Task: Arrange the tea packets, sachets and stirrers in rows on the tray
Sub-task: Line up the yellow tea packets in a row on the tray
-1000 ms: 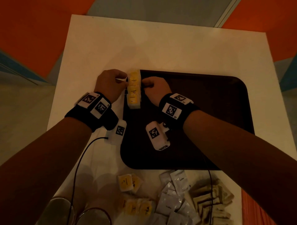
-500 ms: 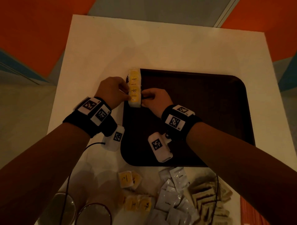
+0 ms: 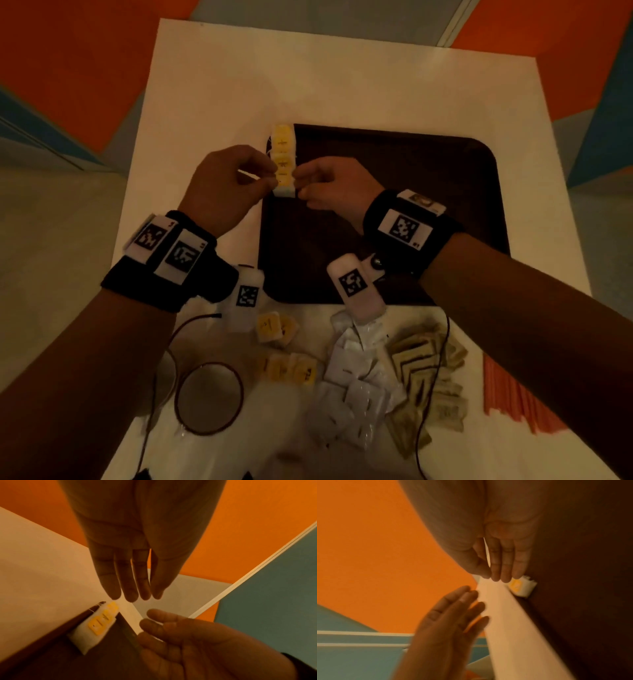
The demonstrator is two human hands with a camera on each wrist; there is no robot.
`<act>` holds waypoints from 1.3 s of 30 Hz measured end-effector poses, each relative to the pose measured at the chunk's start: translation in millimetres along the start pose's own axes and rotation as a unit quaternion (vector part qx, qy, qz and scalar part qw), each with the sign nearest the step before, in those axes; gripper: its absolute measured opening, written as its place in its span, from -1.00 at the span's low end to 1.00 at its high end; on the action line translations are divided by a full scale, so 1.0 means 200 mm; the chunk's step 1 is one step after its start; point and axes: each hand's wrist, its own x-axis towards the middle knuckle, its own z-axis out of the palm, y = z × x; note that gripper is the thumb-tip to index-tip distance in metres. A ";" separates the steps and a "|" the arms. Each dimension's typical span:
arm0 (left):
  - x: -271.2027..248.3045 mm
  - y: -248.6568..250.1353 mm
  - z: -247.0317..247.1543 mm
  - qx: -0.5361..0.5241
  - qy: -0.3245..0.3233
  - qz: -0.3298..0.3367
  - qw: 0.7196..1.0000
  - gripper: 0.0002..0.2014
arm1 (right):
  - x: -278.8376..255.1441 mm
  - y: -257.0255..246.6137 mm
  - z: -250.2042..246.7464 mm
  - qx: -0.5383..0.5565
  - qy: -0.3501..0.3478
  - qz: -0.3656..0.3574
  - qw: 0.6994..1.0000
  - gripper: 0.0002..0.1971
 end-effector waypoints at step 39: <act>-1.38 -0.31 0.34 -0.048 -0.227 -0.088 0.969 -0.93 | -0.77 0.54 0.34 -0.384 -0.167 -0.175 0.891 -0.40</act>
